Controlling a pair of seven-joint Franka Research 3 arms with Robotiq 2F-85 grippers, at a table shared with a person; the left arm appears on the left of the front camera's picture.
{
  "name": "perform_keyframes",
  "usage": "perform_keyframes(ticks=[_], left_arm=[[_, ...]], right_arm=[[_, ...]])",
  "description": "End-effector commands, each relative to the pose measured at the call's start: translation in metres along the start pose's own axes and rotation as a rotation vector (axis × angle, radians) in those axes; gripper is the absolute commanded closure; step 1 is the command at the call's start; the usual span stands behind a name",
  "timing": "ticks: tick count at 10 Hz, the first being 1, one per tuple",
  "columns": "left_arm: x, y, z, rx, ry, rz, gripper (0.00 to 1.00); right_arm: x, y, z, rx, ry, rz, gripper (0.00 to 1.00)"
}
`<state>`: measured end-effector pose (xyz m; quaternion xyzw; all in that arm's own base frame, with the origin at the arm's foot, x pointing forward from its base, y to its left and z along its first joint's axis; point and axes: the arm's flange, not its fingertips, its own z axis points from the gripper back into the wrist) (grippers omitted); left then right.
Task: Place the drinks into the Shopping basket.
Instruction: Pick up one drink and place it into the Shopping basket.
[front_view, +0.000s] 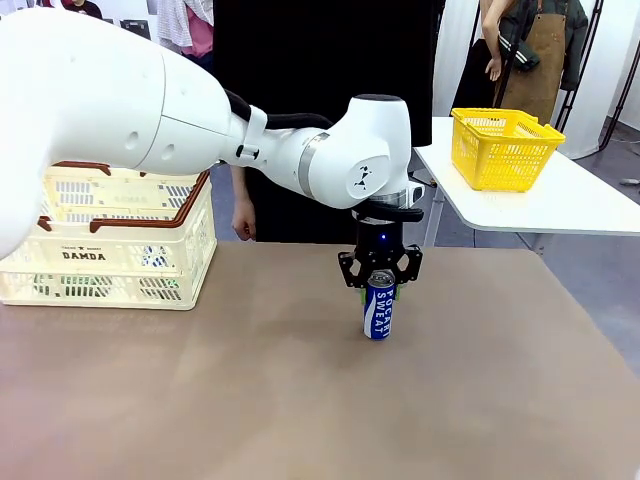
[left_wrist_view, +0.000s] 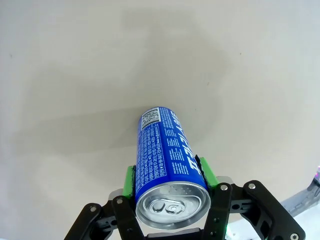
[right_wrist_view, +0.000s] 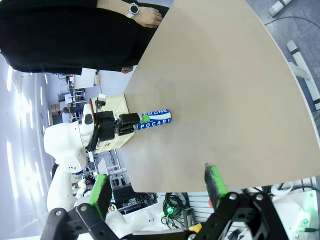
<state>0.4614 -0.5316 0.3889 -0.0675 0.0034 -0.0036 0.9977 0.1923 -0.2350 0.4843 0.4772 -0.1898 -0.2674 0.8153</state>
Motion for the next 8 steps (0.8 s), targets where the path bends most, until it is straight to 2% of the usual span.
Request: perform_keyframes(ticks=[1, 3, 4, 6, 8], left_arm=[[-0.007, 0.01, 0.008, 0.015, -0.004, -0.023, 1.0], [-0.021, 0.04, 0.07, -0.006, 0.082, -0.105, 1.0], [-0.037, 0.055, 0.104, 0.036, 0.157, -0.106, 1.0], [-0.079, 0.085, 0.157, 0.064, 0.114, -0.137, 1.0], [-0.1, 0.113, 0.17, 0.071, 0.1, -0.142, 1.0]], right_arm=[[0.001, 0.0, 0.001, 0.015, -0.005, 0.023, 0.0], [0.001, 0.0, 0.001, 0.015, -0.005, 0.023, 0.0], [0.001, 0.0, 0.001, 0.015, -0.005, 0.023, 0.0], [0.001, 0.0, 0.001, 0.015, -0.005, 0.023, 0.0], [0.001, 0.0, 0.001, 0.015, -0.005, 0.023, 0.0]])
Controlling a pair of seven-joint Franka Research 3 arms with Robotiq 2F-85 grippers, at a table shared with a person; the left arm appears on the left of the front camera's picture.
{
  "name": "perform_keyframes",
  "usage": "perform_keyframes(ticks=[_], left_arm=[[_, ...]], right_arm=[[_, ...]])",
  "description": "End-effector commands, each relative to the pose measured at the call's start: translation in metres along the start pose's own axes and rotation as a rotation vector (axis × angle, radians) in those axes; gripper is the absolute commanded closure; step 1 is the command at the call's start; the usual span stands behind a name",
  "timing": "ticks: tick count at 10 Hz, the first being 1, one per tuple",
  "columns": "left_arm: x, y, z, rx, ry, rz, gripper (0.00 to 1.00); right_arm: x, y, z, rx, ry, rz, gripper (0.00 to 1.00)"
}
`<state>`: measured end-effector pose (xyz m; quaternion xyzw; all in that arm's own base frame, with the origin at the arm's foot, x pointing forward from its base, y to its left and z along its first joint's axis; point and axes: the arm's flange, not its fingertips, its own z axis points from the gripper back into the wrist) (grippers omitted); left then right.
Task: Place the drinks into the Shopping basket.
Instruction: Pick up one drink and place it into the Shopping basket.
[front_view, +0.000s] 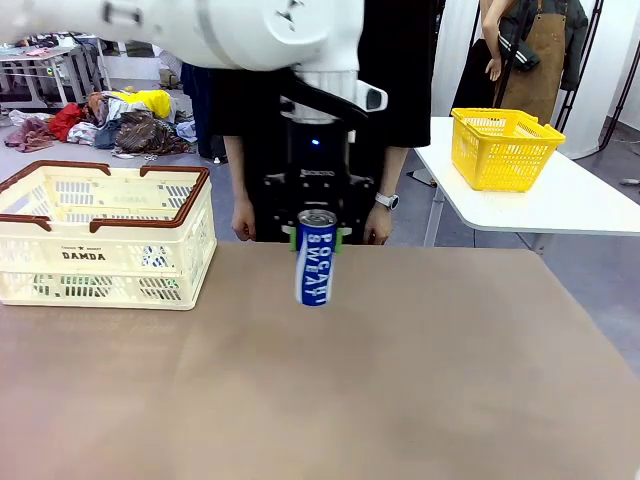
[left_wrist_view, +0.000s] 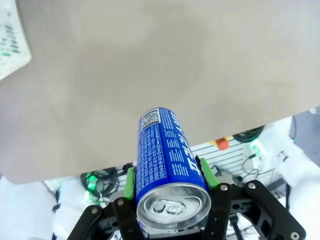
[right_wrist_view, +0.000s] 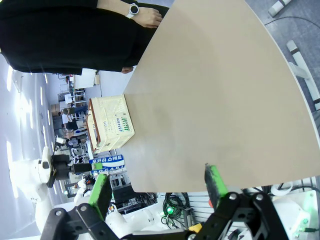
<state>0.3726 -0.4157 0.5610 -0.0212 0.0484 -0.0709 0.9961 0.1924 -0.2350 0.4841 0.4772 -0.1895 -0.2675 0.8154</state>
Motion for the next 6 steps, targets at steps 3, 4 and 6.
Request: perform_keyframes(ticks=[3, 4, 6], left_arm=[[0.0, 0.0, 0.0, 0.0, 0.0, 0.0, 1.0], [0.0, 0.0, 0.0, 0.0, 0.0, 0.0, 1.0], [0.0, 0.0, 0.0, 0.0, 0.0, 0.0, 1.0]], right_arm=[[0.001, 0.0, 0.001, 0.015, -0.005, 0.024, 0.0], [0.001, 0.0, 0.001, 0.015, -0.005, 0.024, 0.0], [0.001, 0.0, 0.001, 0.015, -0.005, 0.024, 0.0]])
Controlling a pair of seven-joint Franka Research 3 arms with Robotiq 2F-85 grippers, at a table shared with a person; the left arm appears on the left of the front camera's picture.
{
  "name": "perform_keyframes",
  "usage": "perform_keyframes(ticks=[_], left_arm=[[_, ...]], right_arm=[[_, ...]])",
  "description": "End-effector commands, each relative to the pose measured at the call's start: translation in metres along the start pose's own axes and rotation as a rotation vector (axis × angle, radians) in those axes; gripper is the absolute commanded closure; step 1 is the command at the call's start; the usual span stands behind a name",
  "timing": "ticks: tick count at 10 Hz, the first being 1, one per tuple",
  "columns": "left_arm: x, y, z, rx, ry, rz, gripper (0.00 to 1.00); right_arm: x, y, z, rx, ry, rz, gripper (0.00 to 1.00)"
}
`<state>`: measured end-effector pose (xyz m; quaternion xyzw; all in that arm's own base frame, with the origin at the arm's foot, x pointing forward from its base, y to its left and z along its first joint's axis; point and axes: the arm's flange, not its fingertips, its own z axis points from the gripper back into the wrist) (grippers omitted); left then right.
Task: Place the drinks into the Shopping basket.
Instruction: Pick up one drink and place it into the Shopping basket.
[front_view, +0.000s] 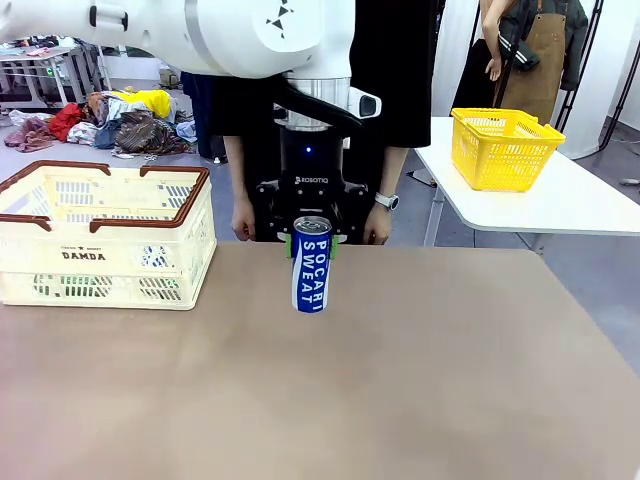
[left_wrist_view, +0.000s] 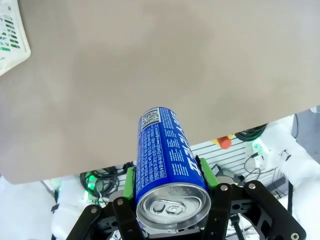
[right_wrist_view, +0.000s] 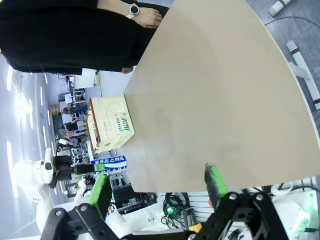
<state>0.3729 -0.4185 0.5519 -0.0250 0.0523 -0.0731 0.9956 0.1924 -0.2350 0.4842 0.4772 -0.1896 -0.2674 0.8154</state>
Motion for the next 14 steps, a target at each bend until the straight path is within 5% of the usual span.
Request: perform_keyframes(ticks=[1, 3, 4, 8, 10, 12, 14], left_arm=[[-0.003, 0.002, -0.001, 0.004, -0.001, 0.002, 1.0], [0.01, 0.006, 0.013, 0.057, -0.017, -0.086, 1.0], [0.017, 0.03, 0.042, 0.035, -0.087, -0.033, 1.0], [0.049, 0.188, 0.152, -0.095, -0.182, 0.007, 1.0], [0.047, 0.279, 0.171, -0.003, -0.244, 0.209, 1.0], [0.042, 0.355, 0.167, -0.066, -0.263, 0.319, 1.0], [0.049, 0.42, 0.144, -0.124, -0.366, 0.561, 1.0]], right_arm=[[0.001, 0.0, 0.001, 0.015, -0.005, 0.023, 0.0], [0.001, 0.0, 0.001, 0.015, -0.005, 0.023, 0.0], [0.001, 0.0, 0.001, 0.015, -0.005, 0.023, 0.0], [0.001, 0.0, 0.001, 0.015, -0.005, 0.023, 0.0], [0.001, 0.0, 0.001, 0.015, -0.005, 0.023, 0.0], [0.001, 0.0, 0.001, 0.015, -0.005, 0.023, 0.0], [0.001, 0.0, 0.001, 0.015, -0.005, 0.023, 0.0]])
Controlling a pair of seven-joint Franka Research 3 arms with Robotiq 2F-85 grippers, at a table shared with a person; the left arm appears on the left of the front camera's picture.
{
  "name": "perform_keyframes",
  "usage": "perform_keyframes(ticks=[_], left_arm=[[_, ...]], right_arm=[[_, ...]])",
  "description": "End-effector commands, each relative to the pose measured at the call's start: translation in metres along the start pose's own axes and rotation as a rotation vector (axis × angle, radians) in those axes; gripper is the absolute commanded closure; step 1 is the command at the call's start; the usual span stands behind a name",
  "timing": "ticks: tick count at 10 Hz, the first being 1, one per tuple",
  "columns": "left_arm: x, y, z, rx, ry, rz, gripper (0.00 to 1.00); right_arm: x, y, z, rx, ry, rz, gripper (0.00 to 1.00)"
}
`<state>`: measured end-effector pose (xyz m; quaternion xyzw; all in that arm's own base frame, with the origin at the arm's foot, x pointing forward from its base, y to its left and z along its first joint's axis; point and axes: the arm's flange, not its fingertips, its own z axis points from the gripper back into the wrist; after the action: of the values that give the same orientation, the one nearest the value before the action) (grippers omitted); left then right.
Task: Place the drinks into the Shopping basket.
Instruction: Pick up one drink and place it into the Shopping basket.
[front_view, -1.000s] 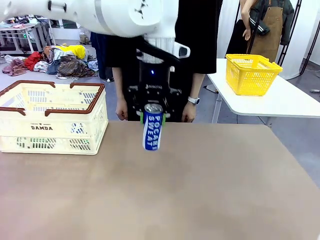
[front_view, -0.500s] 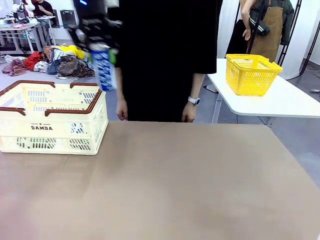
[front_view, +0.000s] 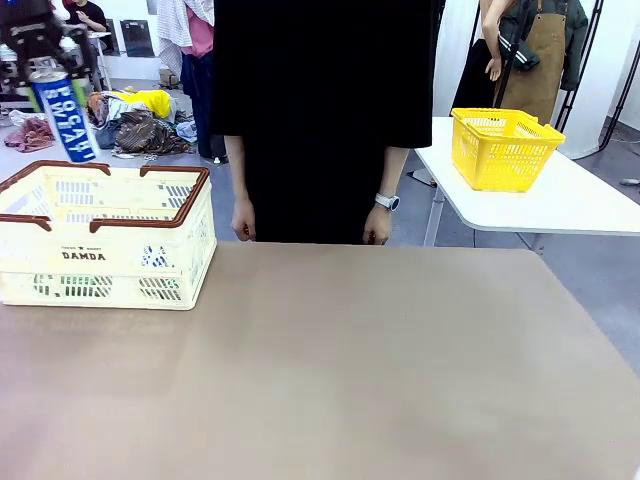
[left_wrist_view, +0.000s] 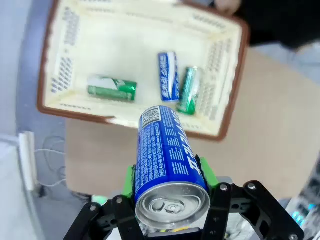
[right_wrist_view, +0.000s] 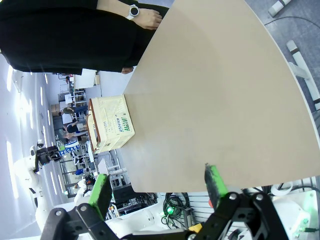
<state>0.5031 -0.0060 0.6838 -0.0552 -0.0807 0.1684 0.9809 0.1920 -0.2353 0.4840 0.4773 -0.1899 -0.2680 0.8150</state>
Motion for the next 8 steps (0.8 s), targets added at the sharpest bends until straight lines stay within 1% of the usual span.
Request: perform_keyframes(ticks=[1, 2, 4, 7, 8], left_arm=[[0.001, 0.018, -0.026, -0.09, -0.105, 0.135, 1.0], [0.01, 0.023, -0.037, -0.07, -0.068, 0.144, 1.0], [0.023, 0.019, -0.069, -0.02, 0.011, 0.129, 1.0], [0.023, 0.017, -0.14, -0.081, 0.029, 0.106, 1.0], [0.022, 0.018, -0.156, -0.113, 0.034, 0.103, 1.0]], right_arm=[[0.001, 0.0, 0.001, 0.015, -0.004, 0.024, 0.0], [0.001, 0.0, 0.001, 0.015, -0.004, 0.024, 0.0], [0.001, 0.0, 0.001, 0.015, -0.004, 0.024, 0.0], [0.001, 0.0, 0.001, 0.015, -0.004, 0.024, 0.0], [0.001, 0.0, 0.001, 0.015, -0.004, 0.024, 0.0]])
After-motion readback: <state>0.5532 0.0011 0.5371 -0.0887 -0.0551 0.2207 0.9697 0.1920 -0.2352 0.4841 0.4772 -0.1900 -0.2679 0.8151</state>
